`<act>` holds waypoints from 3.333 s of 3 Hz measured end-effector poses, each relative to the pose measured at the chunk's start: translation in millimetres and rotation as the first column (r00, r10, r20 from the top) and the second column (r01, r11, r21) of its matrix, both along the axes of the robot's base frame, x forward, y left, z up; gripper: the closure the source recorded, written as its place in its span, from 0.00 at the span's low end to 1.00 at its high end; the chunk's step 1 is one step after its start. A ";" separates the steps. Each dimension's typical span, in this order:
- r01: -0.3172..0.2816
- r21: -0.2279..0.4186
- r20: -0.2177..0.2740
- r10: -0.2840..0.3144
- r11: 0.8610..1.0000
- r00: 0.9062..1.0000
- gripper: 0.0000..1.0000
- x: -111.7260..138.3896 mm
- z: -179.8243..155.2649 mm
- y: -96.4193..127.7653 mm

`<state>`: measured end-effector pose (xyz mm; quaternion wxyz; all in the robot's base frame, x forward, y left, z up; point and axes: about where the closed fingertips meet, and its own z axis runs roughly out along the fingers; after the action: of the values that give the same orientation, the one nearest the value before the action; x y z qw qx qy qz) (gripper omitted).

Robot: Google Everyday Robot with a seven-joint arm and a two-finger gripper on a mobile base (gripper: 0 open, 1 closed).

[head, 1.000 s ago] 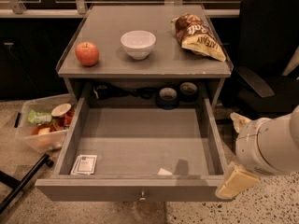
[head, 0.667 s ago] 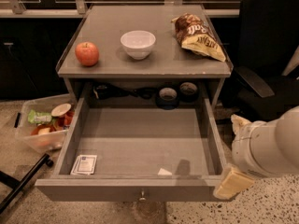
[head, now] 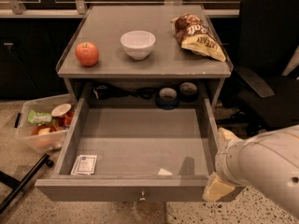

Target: Close top drawer

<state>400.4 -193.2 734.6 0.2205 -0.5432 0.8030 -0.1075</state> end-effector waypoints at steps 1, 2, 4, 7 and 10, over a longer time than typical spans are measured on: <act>-0.023 0.002 -0.009 0.023 1.000 1.000 0.00 14.8 -34.5 7.5; -0.050 0.006 -0.025 0.050 0.999 0.998 0.00 26.3 -59.0 16.1; -0.095 -0.020 0.009 0.096 0.995 0.995 0.19 49.0 -66.0 28.2; -0.120 -0.043 0.130 0.125 0.992 0.984 0.88 97.6 -40.6 42.8; -0.069 0.040 0.092 0.065 0.997 0.994 1.00 69.7 -39.3 35.0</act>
Offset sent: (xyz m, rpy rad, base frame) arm 0.0412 0.0266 -0.0920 0.0144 0.0496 0.0811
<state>470.1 -158.2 695.3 0.2718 -0.5595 0.7756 -0.1073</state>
